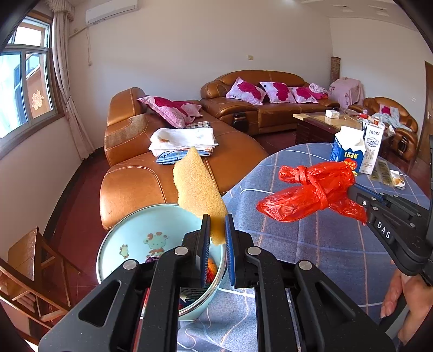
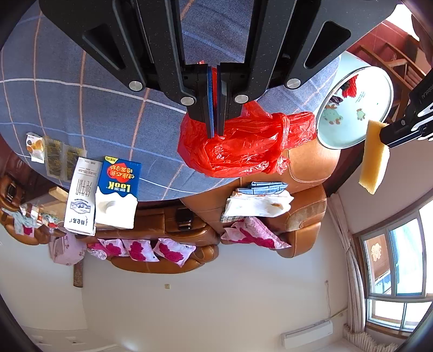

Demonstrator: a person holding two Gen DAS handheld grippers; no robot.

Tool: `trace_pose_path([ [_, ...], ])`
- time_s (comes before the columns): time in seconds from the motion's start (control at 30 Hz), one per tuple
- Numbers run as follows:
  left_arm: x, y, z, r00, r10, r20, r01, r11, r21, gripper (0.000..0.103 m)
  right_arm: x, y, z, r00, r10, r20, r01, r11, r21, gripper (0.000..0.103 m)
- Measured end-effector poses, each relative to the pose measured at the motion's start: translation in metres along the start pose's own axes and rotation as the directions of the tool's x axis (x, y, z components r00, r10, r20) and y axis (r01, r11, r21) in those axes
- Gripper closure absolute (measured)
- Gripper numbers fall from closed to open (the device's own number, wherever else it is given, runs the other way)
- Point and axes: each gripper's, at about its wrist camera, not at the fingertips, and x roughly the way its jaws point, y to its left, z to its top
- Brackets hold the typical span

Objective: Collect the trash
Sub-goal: 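Carry the yellow sponge and red bag over the light blue bucket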

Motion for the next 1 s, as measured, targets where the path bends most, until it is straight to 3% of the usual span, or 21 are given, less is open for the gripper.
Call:
trace_pose_path([
  [1.0, 0.003, 0.041, -0.002, 0.993, 0.118, -0.014, -0.119, 0.992, -0.049, 0.092, 0.018, 0.045, 0.012, 0.998, 0.066, -0.007, -0.066, 0.994, -0.084, 0.100],
])
